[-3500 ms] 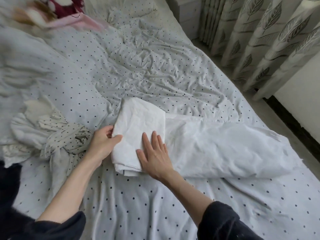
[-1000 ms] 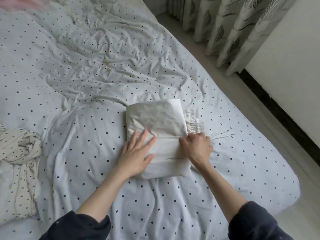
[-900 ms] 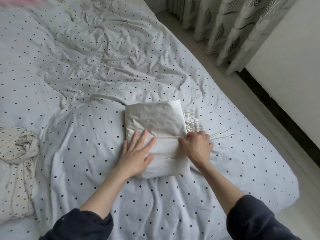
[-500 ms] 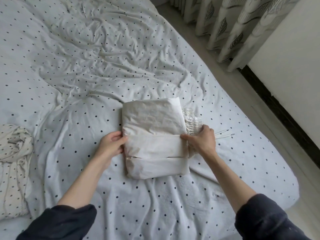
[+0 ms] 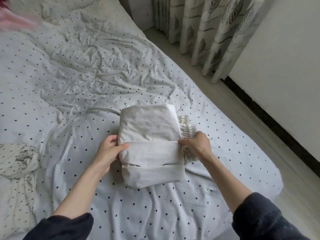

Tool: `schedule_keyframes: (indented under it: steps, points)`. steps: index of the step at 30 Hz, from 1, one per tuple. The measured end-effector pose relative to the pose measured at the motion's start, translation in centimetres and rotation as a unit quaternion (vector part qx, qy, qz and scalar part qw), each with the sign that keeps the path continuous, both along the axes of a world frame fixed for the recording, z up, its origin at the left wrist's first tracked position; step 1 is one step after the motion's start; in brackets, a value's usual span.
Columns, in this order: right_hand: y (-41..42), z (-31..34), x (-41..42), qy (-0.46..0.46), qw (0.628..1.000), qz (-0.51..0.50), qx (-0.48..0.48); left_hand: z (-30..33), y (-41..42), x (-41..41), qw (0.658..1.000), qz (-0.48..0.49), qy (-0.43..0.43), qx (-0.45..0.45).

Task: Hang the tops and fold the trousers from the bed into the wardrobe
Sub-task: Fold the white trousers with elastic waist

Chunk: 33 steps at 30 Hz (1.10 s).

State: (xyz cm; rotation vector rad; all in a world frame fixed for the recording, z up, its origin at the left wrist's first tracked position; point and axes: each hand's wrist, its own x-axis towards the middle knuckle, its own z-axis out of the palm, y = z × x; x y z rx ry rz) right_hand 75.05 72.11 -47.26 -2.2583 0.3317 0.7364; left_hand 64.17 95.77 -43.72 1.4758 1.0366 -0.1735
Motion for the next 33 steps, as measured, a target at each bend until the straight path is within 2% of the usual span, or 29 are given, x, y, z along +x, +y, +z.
schedule_keyframes:
  steps: [4,9,14,19,25,33]
  points:
    - [-2.6,3.4,-2.1,-0.041,0.998,-0.049,-0.004,3.7,-1.4,-0.1,0.997,-0.071,-0.039,-0.003]
    - [-8.9,8.9,-7.7,-0.104,0.986,-0.124,-0.035,8.3,-5.8,-1.0,0.977,-0.188,-0.097,-0.032]
    - [-17.4,13.2,-16.2,-0.157,0.961,-0.215,-0.077,11.1,-13.7,-3.2,0.943,-0.298,-0.136,-0.057]
    - [-27.4,16.4,-25.8,-0.182,0.913,-0.349,-0.106,13.3,-25.2,-5.7,0.891,-0.423,-0.141,-0.089]
    - [-38.7,20.5,-38.7,-0.216,0.814,-0.521,-0.14,17.8,-41.5,-10.0,0.788,-0.576,-0.174,-0.136]
    - [-51.1,28.2,-58.3,-0.26,0.621,-0.701,-0.234,23.8,-64.2,-22.8,0.614,-0.727,-0.222,-0.212]
